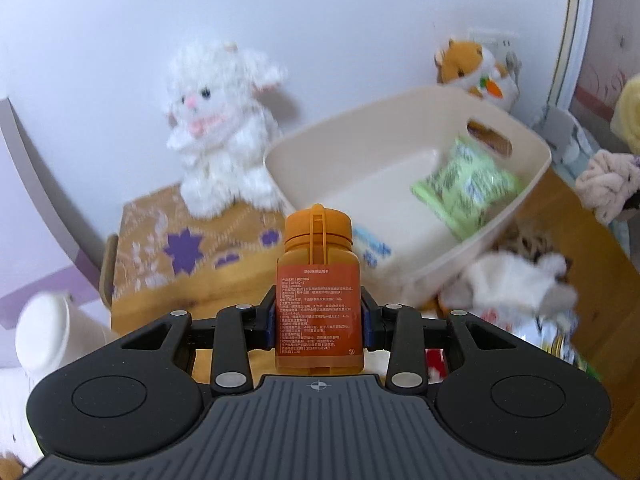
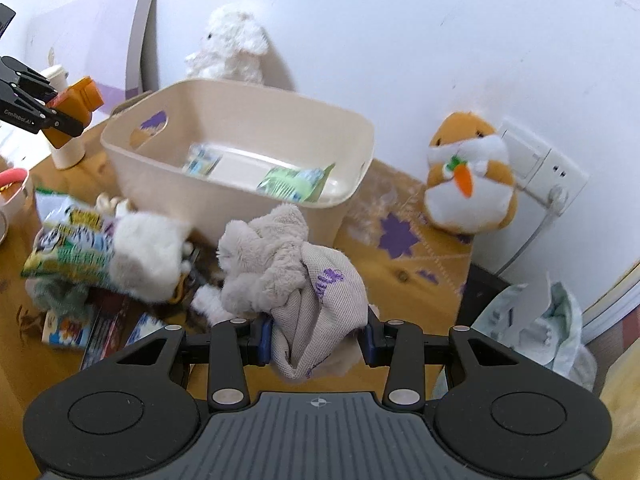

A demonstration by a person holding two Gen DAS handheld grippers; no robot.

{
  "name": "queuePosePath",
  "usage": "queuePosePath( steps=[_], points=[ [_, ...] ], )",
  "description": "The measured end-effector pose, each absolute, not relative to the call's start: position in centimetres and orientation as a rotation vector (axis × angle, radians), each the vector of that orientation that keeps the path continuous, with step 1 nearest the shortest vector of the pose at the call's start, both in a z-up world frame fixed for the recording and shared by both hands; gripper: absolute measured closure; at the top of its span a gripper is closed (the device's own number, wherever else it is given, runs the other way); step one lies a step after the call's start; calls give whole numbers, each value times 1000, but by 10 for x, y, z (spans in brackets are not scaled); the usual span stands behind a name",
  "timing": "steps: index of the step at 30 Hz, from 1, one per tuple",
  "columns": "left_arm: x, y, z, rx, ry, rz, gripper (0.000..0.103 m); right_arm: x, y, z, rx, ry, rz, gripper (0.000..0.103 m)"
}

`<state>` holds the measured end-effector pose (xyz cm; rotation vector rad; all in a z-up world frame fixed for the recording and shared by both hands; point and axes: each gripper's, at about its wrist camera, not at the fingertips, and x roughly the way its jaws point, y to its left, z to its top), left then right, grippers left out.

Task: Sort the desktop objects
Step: 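Carry bottle and pink cloth into the basket and open both tools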

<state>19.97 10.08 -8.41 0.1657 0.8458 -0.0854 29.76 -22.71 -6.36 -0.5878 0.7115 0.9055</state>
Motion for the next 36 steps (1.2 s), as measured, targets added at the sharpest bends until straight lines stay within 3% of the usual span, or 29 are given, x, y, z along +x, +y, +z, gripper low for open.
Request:
queuePosePath(
  steps=[14,26,36],
  points=[
    [259,59,-52,111,740,-97,65,338,-179,-26,-501,610,872,65],
    [287,21,-83,112,789,-90,65,364,-123,-40,-362,674,839,65],
    [289,16,-116,54,872,-44,65,353,-86,-75,-451,732,848,65]
  ],
)
